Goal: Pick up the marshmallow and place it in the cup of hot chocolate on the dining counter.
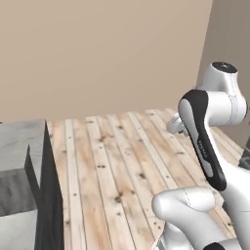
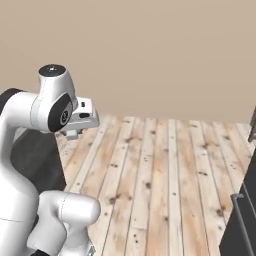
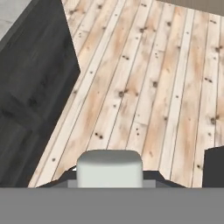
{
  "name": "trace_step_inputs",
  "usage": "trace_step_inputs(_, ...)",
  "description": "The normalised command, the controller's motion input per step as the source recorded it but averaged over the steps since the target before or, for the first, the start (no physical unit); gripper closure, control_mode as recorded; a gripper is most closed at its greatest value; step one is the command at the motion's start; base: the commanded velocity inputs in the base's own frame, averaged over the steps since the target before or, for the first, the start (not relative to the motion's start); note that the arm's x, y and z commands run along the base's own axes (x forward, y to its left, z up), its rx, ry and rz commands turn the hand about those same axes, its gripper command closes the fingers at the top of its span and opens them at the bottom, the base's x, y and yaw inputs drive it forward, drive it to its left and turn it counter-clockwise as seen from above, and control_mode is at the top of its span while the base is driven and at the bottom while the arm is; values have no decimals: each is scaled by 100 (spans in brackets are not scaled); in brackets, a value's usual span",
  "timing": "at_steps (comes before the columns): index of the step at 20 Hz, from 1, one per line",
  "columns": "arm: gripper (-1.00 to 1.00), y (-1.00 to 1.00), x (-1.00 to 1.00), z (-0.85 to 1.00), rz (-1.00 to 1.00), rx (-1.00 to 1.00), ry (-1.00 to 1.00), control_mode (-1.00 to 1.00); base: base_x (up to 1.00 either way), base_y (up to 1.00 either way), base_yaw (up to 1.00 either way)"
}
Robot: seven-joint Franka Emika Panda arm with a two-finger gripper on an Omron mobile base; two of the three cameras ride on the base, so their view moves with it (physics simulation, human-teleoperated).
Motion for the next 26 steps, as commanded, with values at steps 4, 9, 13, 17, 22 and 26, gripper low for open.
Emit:
trace_step_inputs(4, 100, 0, 0, 0, 0, 0, 0, 100, 100, 18, 29)
trace_step_inputs(9, 100, 0, 0, 0, 0, 0, 0, 100, 100, 1, 49)
trace_step_inputs(13, 100, 0, 0, 0, 0, 0, 0, 100, 100, 0, 56)
trace_step_inputs(17, 100, 0, 0, 0, 0, 0, 0, 100, 100, 0, 62)
trace_step_inputs(22, 100, 0, 0, 0, 0, 0, 0, 100, 79, 0, 91)
trace_step_inputs(26, 100, 0, 0, 0, 0, 0, 0, 100, 14, 0, 100)
